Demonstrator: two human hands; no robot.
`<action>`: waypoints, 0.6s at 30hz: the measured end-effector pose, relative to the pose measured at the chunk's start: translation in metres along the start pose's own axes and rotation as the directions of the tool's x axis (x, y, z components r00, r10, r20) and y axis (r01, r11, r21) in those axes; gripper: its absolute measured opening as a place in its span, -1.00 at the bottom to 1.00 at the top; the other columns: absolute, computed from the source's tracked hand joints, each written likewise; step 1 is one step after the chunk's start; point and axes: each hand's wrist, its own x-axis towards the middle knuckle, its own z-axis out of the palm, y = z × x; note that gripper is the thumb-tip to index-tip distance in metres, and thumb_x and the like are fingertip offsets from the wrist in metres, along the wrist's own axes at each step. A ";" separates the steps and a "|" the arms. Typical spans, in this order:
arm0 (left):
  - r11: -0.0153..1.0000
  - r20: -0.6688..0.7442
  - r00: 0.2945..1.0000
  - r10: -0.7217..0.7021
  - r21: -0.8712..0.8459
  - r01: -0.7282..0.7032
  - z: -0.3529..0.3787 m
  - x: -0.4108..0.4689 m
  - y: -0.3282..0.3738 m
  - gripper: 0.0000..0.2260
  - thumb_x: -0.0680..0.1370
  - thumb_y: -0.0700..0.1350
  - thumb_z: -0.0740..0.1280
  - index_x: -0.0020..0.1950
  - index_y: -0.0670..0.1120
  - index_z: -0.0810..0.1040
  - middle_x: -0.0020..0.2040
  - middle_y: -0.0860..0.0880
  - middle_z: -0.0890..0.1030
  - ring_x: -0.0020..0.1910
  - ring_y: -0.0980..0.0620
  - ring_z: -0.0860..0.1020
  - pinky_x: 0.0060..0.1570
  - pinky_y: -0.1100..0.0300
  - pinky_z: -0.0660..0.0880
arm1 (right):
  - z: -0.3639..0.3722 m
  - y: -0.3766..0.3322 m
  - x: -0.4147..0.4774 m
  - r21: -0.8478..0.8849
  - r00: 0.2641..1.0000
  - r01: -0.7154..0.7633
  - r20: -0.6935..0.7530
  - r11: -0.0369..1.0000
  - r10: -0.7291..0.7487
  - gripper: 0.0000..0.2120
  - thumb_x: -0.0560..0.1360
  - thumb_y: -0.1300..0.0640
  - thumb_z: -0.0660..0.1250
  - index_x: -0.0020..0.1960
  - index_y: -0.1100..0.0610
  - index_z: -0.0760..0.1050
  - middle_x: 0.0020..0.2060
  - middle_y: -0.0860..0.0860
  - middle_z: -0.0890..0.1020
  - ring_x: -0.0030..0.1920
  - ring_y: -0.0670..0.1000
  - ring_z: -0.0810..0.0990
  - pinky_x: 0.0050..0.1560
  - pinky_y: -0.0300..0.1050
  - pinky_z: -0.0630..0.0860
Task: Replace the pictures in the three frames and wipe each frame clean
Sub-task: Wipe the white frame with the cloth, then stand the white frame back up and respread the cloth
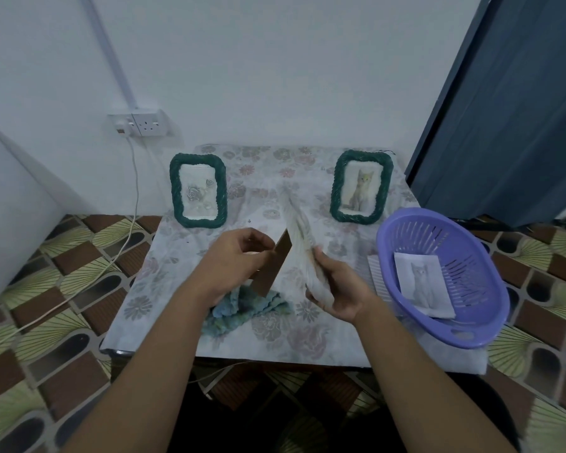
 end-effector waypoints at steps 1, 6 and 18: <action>0.998 -0.032 0.999 0.011 0.064 -0.009 -0.002 0.003 -0.004 -0.92 0.50 -0.19 0.47 -0.04 -0.06 0.63 -0.12 -0.02 0.69 -0.14 0.02 0.66 -0.18 0.16 0.59 | -0.002 0.000 0.001 -0.029 1.000 0.002 -0.006 1.000 -0.002 -0.66 0.65 -0.03 0.23 0.25 0.18 0.56 0.01 0.13 0.72 -0.09 0.06 0.72 -0.14 -0.05 0.67; 0.927 -0.242 0.964 0.113 0.376 -0.014 0.000 0.007 -0.012 -0.89 0.44 -0.06 0.53 -0.15 -0.03 0.63 -0.24 0.03 0.65 -0.28 0.08 0.61 -0.29 0.28 0.46 | -0.005 0.002 0.008 -0.165 0.989 0.125 -0.052 0.978 -0.135 -0.68 0.67 0.00 0.16 0.28 0.12 0.56 0.16 0.08 0.68 0.14 0.05 0.67 0.17 0.02 0.58; 0.707 0.087 0.894 -0.440 -0.580 0.404 0.010 0.049 -0.049 -0.65 0.61 0.07 0.27 0.23 -0.14 0.63 0.16 -0.17 0.66 0.21 -0.20 0.59 0.27 -0.17 0.49 | -0.001 0.002 0.030 -0.523 0.923 0.333 0.009 0.785 -0.386 -0.87 0.67 0.07 0.16 0.15 -0.04 0.47 0.00 -0.26 0.69 0.05 -0.25 0.65 0.06 -0.24 0.59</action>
